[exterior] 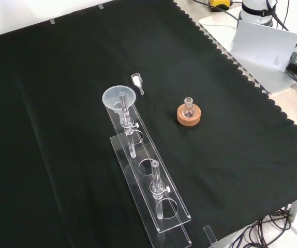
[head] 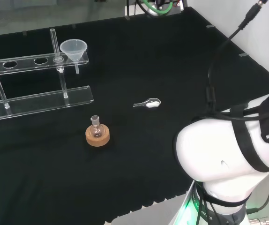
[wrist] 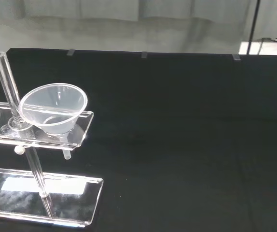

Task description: Pick up the funnel from the transparent funnel stand.

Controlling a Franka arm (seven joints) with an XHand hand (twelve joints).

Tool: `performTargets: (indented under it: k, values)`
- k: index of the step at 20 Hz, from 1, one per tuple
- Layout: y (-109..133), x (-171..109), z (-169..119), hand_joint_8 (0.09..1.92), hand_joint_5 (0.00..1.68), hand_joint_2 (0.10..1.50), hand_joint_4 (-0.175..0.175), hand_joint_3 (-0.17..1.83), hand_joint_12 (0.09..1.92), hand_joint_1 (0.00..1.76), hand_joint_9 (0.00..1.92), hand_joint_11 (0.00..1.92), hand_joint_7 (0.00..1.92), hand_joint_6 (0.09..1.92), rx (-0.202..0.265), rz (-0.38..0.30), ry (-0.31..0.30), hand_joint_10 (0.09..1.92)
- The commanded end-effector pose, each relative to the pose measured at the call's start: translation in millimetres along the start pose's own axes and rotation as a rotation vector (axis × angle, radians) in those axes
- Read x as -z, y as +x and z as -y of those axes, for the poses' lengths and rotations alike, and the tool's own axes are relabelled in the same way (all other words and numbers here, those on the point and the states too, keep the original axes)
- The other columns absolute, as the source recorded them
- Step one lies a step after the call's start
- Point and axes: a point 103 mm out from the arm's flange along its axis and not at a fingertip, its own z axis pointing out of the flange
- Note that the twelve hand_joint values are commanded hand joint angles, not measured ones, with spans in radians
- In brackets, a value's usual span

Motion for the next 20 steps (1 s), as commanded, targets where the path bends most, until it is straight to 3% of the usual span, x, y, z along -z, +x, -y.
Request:
performTargets:
  k: [1, 5, 11, 14, 20]
  values:
    - [12.8, -24.0, -21.5, 0.09, 0.0, 0.67, 0.063, 0.08, 0.33, 0.17, 0.0, 0.0, 0.0, 0.09, 0.036, -0.01, -0.019, 0.09]
    - [20.8, -40.2, -36.6, 0.09, 0.0, 0.69, 0.056, 0.05, 0.48, 0.18, 0.0, 0.0, 0.0, 0.09, 0.044, -0.018, -0.018, 0.09]
    - [42.8, -61.1, -54.5, 0.09, 0.0, 0.69, 0.05, 0.05, 0.51, 0.18, 0.0, 0.0, 0.0, 0.09, 0.089, -0.009, 0.043, 0.09]
    - [53.9, -68.5, -63.1, 0.09, 0.0, 0.69, 0.049, 0.05, 0.54, 0.18, 0.0, 0.0, 0.0, 0.09, 0.107, 0.0, 0.046, 0.09]
    - [70.8, -78.3, -85.3, 0.09, 0.0, 0.69, 0.058, 0.03, 0.65, 0.2, 0.0, 0.0, 0.02, 0.09, 0.114, -0.088, 0.019, 0.09]
